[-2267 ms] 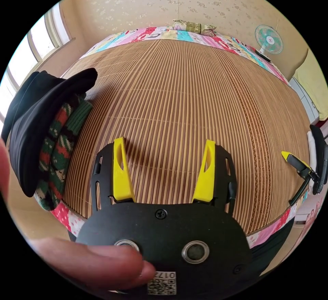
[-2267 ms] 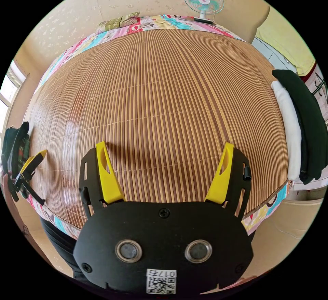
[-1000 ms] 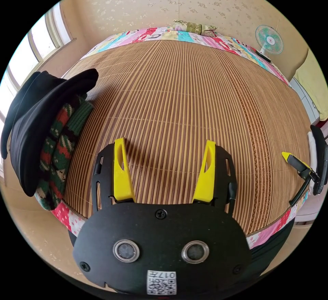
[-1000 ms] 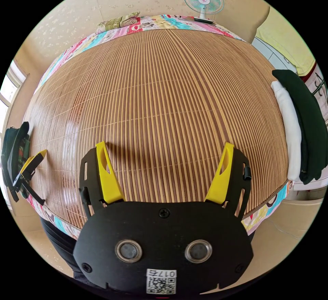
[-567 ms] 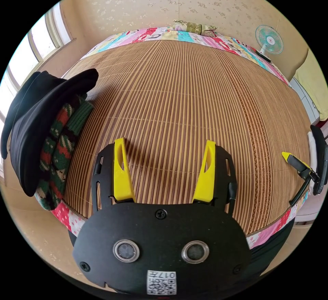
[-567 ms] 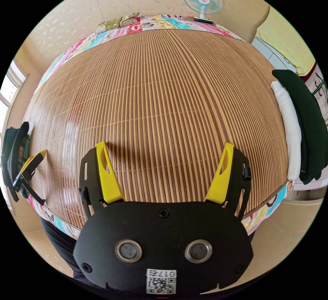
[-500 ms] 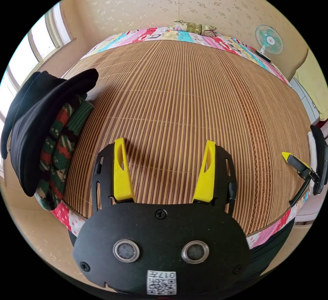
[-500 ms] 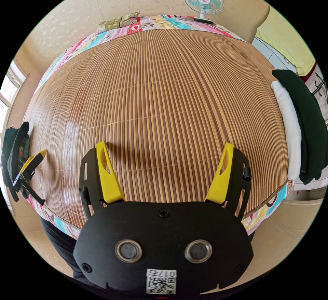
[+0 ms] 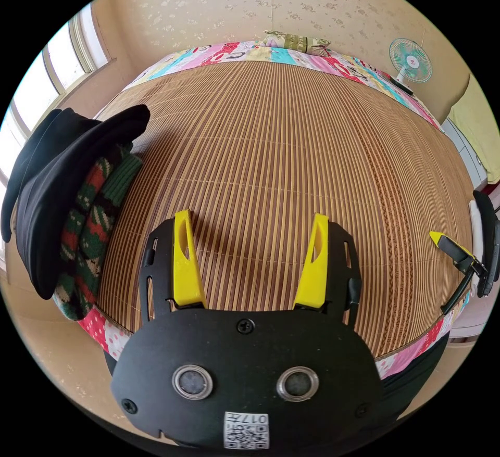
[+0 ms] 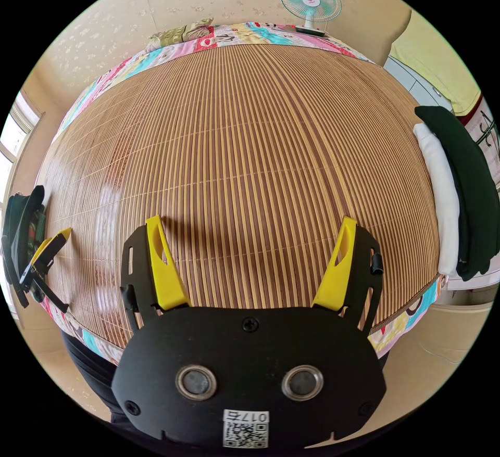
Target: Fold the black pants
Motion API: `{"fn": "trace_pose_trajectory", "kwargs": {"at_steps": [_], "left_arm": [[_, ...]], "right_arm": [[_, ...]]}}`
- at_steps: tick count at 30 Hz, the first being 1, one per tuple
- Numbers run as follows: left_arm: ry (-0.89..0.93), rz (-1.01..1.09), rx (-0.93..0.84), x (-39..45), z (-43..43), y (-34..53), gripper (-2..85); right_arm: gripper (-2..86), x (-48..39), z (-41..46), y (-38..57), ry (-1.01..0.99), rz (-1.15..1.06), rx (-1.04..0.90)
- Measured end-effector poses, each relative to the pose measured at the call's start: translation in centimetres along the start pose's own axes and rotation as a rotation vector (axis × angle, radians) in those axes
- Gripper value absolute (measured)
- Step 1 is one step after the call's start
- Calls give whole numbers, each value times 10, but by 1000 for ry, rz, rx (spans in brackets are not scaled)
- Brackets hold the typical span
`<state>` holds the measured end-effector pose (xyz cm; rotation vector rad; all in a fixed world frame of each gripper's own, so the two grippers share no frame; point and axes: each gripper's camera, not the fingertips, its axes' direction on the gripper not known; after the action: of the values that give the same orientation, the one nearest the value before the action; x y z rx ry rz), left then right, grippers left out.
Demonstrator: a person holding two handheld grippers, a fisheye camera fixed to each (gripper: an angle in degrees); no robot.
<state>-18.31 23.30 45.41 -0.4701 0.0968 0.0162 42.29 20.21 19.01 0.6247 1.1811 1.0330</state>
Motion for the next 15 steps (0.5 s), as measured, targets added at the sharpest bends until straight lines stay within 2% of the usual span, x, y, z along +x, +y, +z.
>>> {"fn": "trace_pose_trajectory", "kwargs": {"at_steps": [15], "left_arm": [[10, 0, -4, -1, -8, -12, 294]], "right_arm": [[422, 7, -29, -9, -1, 2, 1]]}}
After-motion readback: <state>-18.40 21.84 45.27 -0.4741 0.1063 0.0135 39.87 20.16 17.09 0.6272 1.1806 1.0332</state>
